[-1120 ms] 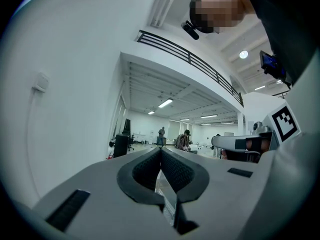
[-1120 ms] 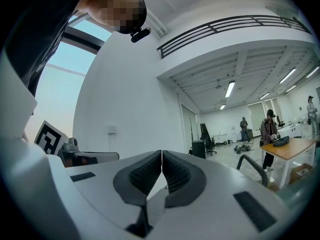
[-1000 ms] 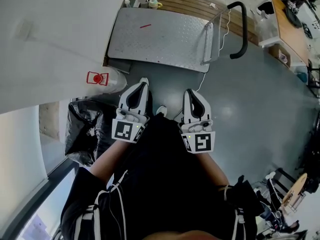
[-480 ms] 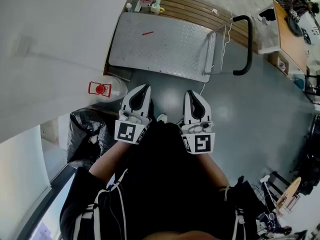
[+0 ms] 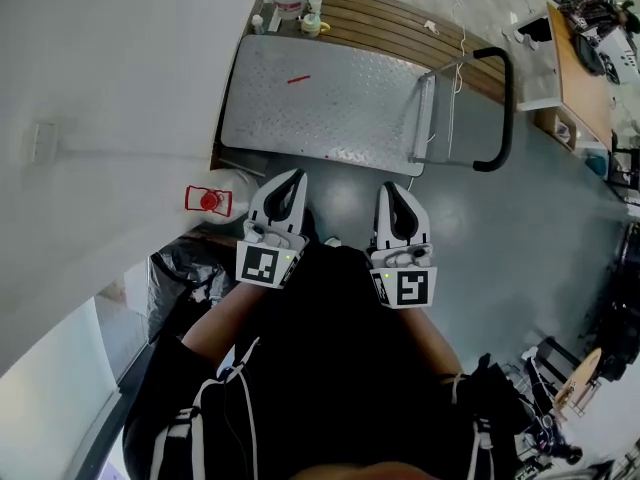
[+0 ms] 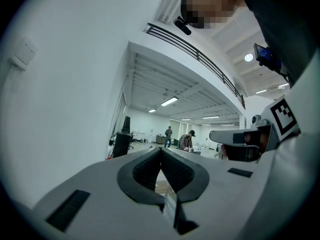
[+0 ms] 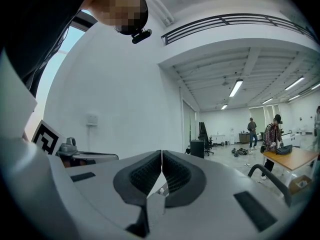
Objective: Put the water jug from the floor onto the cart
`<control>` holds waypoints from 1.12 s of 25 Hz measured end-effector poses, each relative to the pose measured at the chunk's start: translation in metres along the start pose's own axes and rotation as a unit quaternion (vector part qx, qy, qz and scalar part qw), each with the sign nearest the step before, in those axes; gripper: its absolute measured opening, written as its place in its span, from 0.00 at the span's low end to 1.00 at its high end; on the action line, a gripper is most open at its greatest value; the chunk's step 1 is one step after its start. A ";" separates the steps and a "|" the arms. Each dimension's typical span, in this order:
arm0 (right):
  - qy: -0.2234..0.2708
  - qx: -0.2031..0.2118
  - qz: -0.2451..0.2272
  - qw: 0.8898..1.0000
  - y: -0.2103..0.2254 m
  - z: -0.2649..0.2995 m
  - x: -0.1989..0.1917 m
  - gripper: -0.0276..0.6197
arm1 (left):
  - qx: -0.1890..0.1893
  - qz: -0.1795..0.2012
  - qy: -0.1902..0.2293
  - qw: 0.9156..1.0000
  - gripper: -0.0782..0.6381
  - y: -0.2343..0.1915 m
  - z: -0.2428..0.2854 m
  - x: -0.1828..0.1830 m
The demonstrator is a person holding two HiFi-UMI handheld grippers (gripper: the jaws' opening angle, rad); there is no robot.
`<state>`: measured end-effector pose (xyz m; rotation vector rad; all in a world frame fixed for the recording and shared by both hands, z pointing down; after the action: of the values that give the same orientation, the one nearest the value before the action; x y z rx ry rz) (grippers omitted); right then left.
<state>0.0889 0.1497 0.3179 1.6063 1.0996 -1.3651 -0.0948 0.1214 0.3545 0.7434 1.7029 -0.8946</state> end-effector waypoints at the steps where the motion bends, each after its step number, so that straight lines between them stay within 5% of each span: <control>1: 0.000 -0.003 -0.002 1.000 0.000 0.007 -0.001 0.07 | -0.003 -0.005 -0.003 1.000 0.13 -0.004 0.004 -0.002; 8: -0.007 -0.047 -0.003 0.999 0.004 0.031 -0.010 0.07 | -0.046 -0.021 -0.022 0.998 0.13 -0.020 0.023 -0.010; 15: -0.010 -0.034 0.006 0.999 0.016 0.048 -0.010 0.07 | -0.008 0.000 -0.010 1.000 0.13 -0.045 0.033 -0.002; 22: 0.007 -0.002 0.019 1.000 0.032 0.068 -0.005 0.07 | 0.077 0.028 -0.031 0.996 0.13 -0.071 0.019 -0.002; 28: 0.004 0.049 0.023 0.999 0.022 0.079 -0.011 0.07 | 0.083 0.037 -0.044 0.995 0.13 -0.062 0.012 -0.010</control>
<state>0.0818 0.0674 0.3165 1.6974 1.0071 -1.4018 -0.1368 0.0773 0.3748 0.8598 1.5263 -1.0105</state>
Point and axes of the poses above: the fingertips, and each gripper's own axes: z forward along the fingers, y to its right, x out of its top, the point moved 6 cm from there along -z, backward along the fingers, and after that the axes turned 14 degrees about y, right-handed, at the moved point
